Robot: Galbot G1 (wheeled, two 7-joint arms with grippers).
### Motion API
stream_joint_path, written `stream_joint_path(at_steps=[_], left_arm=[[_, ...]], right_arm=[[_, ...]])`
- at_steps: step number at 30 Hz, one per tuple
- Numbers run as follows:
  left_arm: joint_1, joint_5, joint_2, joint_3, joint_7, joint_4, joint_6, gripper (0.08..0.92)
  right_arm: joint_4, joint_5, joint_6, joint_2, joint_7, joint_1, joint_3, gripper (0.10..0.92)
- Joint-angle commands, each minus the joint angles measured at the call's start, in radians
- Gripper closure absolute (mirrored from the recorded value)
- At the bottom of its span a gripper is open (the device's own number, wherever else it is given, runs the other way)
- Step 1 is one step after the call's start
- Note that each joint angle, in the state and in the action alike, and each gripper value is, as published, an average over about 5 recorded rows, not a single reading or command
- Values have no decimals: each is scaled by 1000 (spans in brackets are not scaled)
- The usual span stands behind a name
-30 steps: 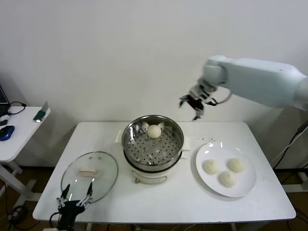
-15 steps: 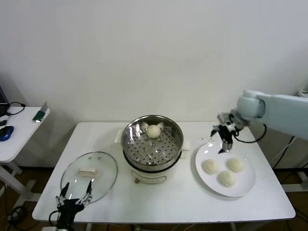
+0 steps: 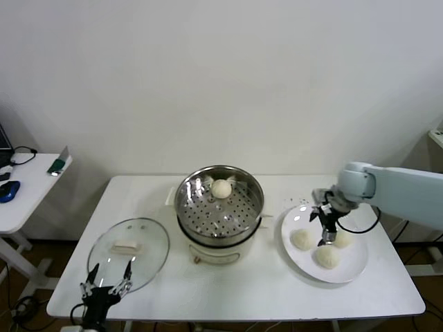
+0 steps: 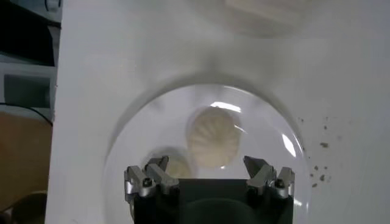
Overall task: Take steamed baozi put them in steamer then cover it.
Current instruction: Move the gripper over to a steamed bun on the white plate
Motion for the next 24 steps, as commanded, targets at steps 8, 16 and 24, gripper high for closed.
stream_joint_path(at_steps=[8, 16, 24], left_arm=[[-4, 5, 3, 2, 0, 8, -1, 177], [-1, 11, 1, 9, 0, 8, -4, 177], [0, 12, 1, 8, 0, 8, -5, 177]], right_arm=[[-109, -52, -30, 75, 32, -161, 116, 203], [-134, -62, -39, 97, 37, -190, 135, 240], [-136, -70, -41, 100, 30, -190, 137, 313]])
